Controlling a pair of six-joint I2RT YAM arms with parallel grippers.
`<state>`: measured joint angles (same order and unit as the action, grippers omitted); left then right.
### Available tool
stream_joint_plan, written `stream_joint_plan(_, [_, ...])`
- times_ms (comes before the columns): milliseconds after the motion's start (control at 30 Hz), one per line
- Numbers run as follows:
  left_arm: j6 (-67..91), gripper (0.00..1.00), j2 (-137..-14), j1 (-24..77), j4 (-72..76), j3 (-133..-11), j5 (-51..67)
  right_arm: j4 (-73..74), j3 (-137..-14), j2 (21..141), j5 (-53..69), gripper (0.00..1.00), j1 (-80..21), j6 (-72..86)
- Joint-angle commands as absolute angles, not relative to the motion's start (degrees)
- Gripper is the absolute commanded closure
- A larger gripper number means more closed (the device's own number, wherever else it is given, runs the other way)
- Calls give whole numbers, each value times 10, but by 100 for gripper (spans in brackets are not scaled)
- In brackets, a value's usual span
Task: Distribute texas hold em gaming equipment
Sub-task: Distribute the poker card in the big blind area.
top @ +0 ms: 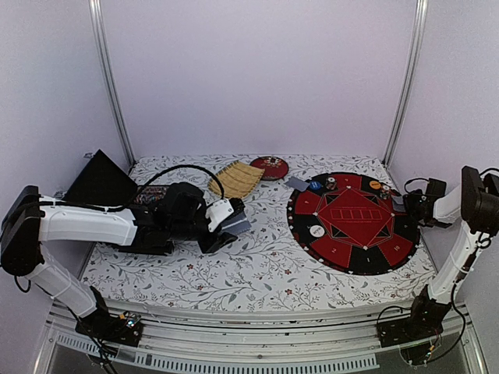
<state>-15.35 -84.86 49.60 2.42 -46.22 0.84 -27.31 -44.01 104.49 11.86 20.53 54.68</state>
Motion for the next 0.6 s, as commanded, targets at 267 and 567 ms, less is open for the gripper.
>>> stream_joint_plan(267, [-151,45,-838,489,29,-460,5,-294,-453,1069,118,87,208,581])
stream_joint_plan(567, [-152,45,-836,489,26,-457,2,-287,-418,1012,123,61,208,591])
